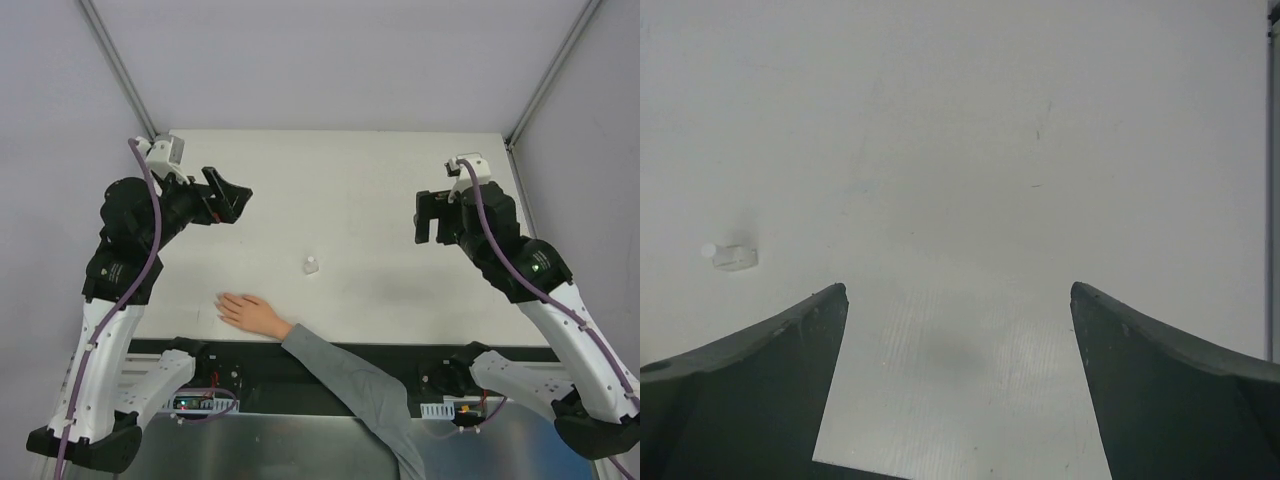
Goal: Paint the nails
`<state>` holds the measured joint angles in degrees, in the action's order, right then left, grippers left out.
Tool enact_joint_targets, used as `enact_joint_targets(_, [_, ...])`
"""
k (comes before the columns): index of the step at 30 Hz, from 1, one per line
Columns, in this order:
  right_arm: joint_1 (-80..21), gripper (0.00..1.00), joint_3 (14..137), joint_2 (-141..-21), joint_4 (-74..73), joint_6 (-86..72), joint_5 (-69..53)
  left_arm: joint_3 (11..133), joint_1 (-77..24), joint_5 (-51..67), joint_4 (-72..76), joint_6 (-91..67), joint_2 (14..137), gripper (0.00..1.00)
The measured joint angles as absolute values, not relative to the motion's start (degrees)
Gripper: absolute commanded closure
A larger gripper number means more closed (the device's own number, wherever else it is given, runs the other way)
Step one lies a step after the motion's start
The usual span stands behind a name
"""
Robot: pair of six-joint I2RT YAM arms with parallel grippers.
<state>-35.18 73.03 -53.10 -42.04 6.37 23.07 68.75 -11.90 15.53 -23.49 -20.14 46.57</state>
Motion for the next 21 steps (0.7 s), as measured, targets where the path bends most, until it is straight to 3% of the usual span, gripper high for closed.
enact_joint_targets(3, [-35.18,0.04,72.99,-55.37,-41.78,7.11,18.5,69.08,-11.9,17.12,-23.75,-20.16,50.06,0.02])
enact_joint_targets(6, [-35.18,0.04,72.75,-58.5,-40.88,7.84,13.43,69.69,-11.9,19.7,-24.38,-20.16,54.94,0.1])
enact_joint_targets(10, [-35.18,0.04,72.4,-64.05,-38.79,8.84,7.77,70.46,-12.58,22.81,-24.73,-19.88,63.24,0.11])
enact_joint_targets(15, [-35.11,0.04,69.43,-69.3,-35.09,9.72,1.3,72.97,-19.66,21.76,-26.57,-15.79,74.83,0.15])
enact_joint_targets(21, [-33.54,0.04,65.87,-68.73,-32.95,9.69,-0.99,78.52,-27.88,19.38,-28.49,-11.29,88.58,0.31])
